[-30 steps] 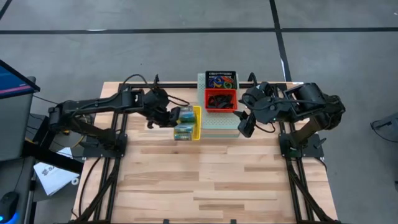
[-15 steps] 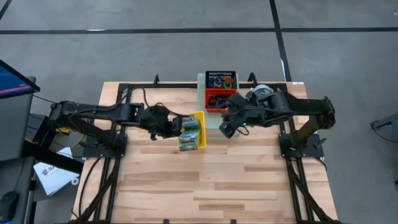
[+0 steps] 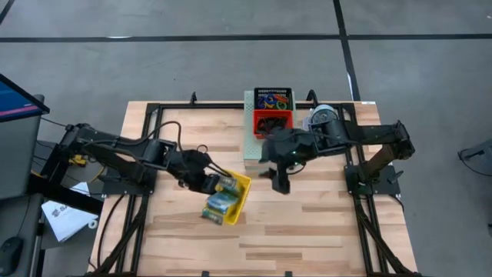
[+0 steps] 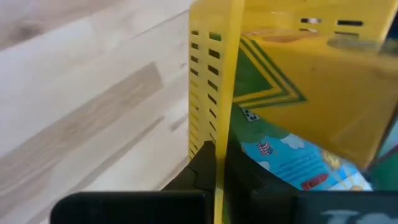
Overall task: Pick & Place Office Desk Supplies
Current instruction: Put the yellow bin on the shelf
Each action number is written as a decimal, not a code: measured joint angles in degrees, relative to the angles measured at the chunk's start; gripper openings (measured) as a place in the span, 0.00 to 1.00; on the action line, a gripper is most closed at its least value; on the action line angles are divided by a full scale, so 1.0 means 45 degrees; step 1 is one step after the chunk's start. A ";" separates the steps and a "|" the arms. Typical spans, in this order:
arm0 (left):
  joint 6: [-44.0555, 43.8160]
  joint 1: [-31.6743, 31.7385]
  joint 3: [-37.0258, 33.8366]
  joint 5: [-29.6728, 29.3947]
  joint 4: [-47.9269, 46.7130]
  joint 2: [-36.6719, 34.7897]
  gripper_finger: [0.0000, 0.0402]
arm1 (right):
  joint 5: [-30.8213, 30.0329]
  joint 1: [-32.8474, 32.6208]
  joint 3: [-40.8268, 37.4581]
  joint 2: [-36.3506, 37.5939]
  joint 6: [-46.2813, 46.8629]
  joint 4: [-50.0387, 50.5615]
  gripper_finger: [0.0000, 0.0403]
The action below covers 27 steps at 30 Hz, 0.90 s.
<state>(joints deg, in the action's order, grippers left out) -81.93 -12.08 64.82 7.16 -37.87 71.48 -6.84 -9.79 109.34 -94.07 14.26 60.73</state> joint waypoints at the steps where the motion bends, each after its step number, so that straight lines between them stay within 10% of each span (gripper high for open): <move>1: 0.0166 0.0009 0.0000 0.0158 -0.0185 0.0000 0.00 | 0.0755 0.0064 0.0003 0.0002 -0.0143 -0.0178 0.52; 17: 0.2123 0.0736 0.0535 0.0212 -0.1754 0.0189 0.00 | 0.2237 0.0515 0.0005 -0.1337 0.0689 -0.0017 0.52; 27: 0.5556 0.2263 0.0632 0.4869 -0.2218 0.0277 0.00 | 0.1903 -0.1201 0.0239 -0.1333 -0.4836 -0.0559 0.52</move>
<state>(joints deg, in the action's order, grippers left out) -56.92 -1.90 67.66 29.07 -47.85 72.73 1.72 -15.19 110.41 -100.07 -7.50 58.21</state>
